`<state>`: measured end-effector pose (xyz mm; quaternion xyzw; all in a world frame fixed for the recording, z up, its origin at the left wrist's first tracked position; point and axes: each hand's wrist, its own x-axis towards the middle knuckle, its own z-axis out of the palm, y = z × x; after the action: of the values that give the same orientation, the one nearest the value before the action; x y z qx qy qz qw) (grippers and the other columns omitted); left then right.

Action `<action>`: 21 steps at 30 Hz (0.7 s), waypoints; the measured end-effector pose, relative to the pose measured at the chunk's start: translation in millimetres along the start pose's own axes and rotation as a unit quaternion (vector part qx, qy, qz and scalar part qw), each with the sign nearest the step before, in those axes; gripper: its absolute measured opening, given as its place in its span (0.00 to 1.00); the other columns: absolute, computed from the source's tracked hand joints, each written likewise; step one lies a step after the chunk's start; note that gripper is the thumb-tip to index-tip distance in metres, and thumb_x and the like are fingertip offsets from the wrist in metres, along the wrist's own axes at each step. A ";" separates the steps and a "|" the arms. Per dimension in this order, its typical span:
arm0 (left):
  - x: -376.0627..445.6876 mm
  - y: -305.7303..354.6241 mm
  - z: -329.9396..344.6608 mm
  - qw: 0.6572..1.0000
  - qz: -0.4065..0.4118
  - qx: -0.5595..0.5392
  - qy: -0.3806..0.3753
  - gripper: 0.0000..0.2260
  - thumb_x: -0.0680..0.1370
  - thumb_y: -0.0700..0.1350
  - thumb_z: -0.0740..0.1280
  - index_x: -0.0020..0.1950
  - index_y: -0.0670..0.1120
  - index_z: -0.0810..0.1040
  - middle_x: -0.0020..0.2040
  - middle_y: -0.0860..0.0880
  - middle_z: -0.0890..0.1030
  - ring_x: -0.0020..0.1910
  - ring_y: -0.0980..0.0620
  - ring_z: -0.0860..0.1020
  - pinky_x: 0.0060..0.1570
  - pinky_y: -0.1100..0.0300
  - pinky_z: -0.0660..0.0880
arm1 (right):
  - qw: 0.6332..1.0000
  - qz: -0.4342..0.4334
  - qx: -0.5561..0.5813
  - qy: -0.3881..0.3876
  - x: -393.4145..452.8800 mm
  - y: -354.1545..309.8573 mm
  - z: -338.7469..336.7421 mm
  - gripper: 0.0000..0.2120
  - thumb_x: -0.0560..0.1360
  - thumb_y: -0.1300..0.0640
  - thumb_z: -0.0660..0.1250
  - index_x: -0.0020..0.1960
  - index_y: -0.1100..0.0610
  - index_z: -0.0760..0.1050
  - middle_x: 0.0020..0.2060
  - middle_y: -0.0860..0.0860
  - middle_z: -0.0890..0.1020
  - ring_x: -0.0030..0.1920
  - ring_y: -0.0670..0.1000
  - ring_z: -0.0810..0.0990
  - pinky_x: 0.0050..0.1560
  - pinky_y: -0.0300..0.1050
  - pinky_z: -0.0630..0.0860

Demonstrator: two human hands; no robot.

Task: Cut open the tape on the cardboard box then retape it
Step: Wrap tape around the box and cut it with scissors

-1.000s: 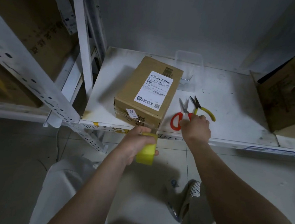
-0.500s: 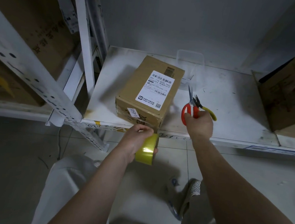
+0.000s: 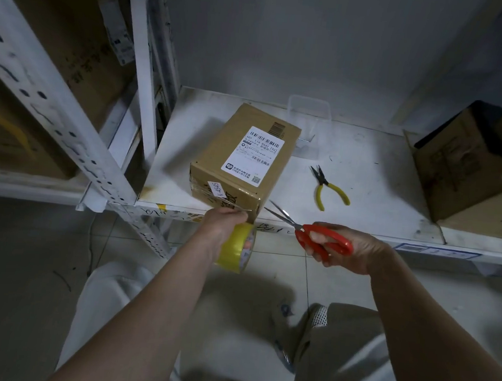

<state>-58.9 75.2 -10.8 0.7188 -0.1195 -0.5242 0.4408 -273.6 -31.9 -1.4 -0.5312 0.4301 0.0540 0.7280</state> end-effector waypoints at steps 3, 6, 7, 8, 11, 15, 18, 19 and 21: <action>-0.5 1.6 -2.8 1.000 -0.011 -0.005 -0.010 0.03 0.75 0.42 0.70 0.41 0.47 0.78 0.38 0.44 0.81 0.30 0.47 0.80 0.37 0.53 0.81 | 0.997 0.043 -0.062 0.022 1.1 -8.7 7.4 0.16 0.66 0.52 0.74 0.49 0.59 0.75 0.37 0.53 0.79 0.35 0.48 0.73 0.38 0.41 0.69; 0.0 4.9 -7.2 1.000 -0.020 -0.009 -0.014 0.03 0.75 0.40 0.70 0.42 0.45 0.77 0.33 0.45 0.80 0.22 0.50 0.77 0.25 0.60 0.78 | 0.992 0.069 -0.099 0.037 5.7 -14.5 14.0 0.06 0.72 0.55 0.69 0.47 0.57 0.76 0.36 0.52 0.79 0.35 0.48 0.73 0.38 0.40 0.68; 0.2 5.5 -8.5 1.000 -0.018 -0.001 -0.013 0.03 0.75 0.41 0.71 0.43 0.45 0.78 0.34 0.45 0.80 0.24 0.49 0.78 0.27 0.60 0.78 | 0.991 0.074 -0.102 0.043 7.6 -15.7 15.6 0.06 0.73 0.55 0.68 0.46 0.57 0.76 0.36 0.52 0.79 0.35 0.48 0.73 0.38 0.40 0.68; 1.1 5.7 -10.0 1.000 -0.016 0.010 -0.012 0.03 0.74 0.42 0.71 0.43 0.45 0.78 0.35 0.46 0.80 0.28 0.49 0.78 0.31 0.59 0.78 | 0.990 0.076 -0.104 0.049 10.1 -17.0 17.0 0.06 0.73 0.55 0.68 0.46 0.56 0.76 0.36 0.52 0.79 0.35 0.48 0.73 0.38 0.40 0.67; 3.8 4.3 -14.2 0.999 -0.018 0.025 -0.018 0.05 0.74 0.42 0.71 0.48 0.44 0.78 0.39 0.45 0.80 0.33 0.49 0.78 0.36 0.59 0.78 | 0.990 0.070 -0.108 0.060 19.9 -21.3 21.7 0.09 0.72 0.53 0.69 0.47 0.58 0.76 0.35 0.52 0.80 0.33 0.47 0.74 0.34 0.39 0.66; 4.3 2.6 -17.2 0.999 -0.022 0.035 -0.015 0.03 0.73 0.41 0.71 0.43 0.45 0.78 0.37 0.46 0.79 0.32 0.49 0.77 0.37 0.59 0.77 | 0.989 0.059 -0.116 0.066 32.6 -26.7 30.8 0.13 0.71 0.52 0.70 0.49 0.60 0.77 0.34 0.53 0.81 0.30 0.47 0.74 0.31 0.38 0.67; 5.3 1.7 -20.0 0.999 -0.034 0.025 -0.015 0.06 0.72 0.40 0.72 0.48 0.43 0.80 0.38 0.42 0.81 0.29 0.48 0.77 0.42 0.54 0.79 | 0.989 0.049 -0.120 0.075 37.3 -30.3 36.7 0.12 0.73 0.54 0.68 0.49 0.62 0.77 0.33 0.54 0.81 0.30 0.48 0.74 0.33 0.39 0.66; 5.0 2.2 -20.9 0.999 -0.040 0.022 -0.018 0.06 0.72 0.39 0.72 0.48 0.42 0.79 0.37 0.41 0.80 0.26 0.48 0.77 0.37 0.55 0.79 | 0.988 0.046 -0.126 0.079 38.8 -31.1 37.6 0.12 0.73 0.54 0.68 0.49 0.62 0.77 0.33 0.54 0.81 0.31 0.49 0.74 0.33 0.40 0.66; 4.1 3.7 -22.6 0.998 -0.047 0.023 -0.023 0.05 0.73 0.38 0.71 0.47 0.41 0.79 0.35 0.40 0.80 0.19 0.50 0.75 0.25 0.60 0.78 | 0.984 0.040 -0.151 0.088 42.3 -31.8 38.8 0.14 0.72 0.52 0.69 0.49 0.62 0.78 0.33 0.53 0.82 0.32 0.50 0.74 0.35 0.42 0.67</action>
<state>-36.7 82.0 -9.2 0.7213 -0.1074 -0.5580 0.3960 -208.1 -29.7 -4.6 -0.6199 0.5000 0.1002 0.5964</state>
